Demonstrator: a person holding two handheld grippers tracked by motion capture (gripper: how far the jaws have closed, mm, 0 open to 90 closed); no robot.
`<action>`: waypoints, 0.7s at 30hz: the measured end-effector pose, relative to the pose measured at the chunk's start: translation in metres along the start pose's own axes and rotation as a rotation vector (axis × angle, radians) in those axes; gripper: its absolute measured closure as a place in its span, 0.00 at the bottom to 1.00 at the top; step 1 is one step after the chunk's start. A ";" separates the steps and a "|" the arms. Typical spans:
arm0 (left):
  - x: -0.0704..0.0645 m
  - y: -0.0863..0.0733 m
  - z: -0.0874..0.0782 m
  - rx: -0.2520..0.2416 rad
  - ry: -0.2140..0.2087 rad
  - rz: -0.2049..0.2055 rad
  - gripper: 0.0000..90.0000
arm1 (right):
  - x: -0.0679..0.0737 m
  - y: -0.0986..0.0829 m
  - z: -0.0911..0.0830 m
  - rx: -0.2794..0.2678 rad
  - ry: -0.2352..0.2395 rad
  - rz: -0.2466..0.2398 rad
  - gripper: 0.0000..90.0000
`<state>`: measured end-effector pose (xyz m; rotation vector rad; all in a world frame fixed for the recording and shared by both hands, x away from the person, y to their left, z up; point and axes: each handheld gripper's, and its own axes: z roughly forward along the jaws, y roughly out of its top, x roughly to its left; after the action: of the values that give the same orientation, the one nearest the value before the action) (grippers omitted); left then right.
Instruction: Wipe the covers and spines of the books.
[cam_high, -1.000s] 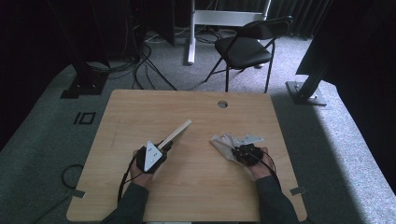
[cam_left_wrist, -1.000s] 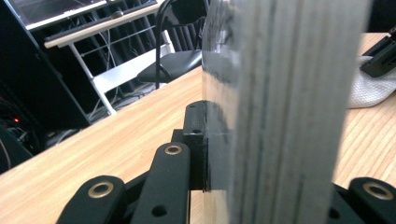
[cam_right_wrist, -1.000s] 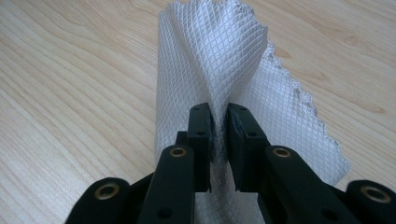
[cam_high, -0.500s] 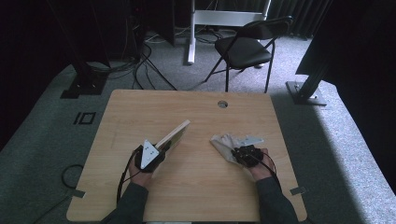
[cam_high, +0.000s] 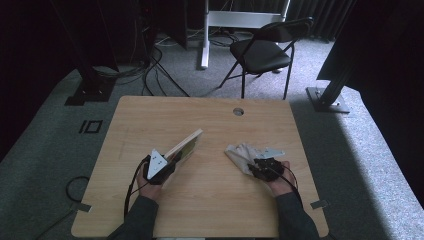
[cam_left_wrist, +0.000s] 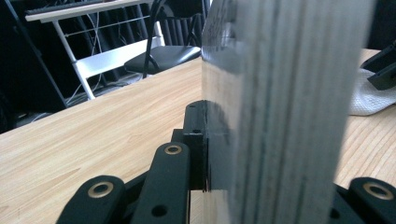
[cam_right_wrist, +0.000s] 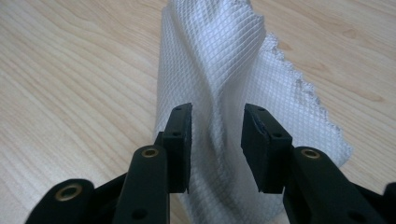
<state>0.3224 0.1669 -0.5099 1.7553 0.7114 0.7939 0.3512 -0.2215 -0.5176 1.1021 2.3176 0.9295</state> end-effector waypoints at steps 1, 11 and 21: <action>0.000 0.000 0.000 0.001 -0.001 -0.001 0.86 | 0.001 -0.001 0.000 0.000 0.001 0.000 0.69; 0.008 -0.007 -0.005 0.022 -0.010 -0.030 0.85 | 0.003 -0.004 -0.005 -0.029 0.006 0.006 0.62; 0.010 -0.015 -0.005 0.044 -0.018 -0.054 0.85 | 0.004 -0.009 -0.009 -0.047 0.009 0.011 0.62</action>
<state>0.3230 0.1825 -0.5215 1.7730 0.7657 0.7302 0.3385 -0.2261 -0.5179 1.0947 2.2867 0.9895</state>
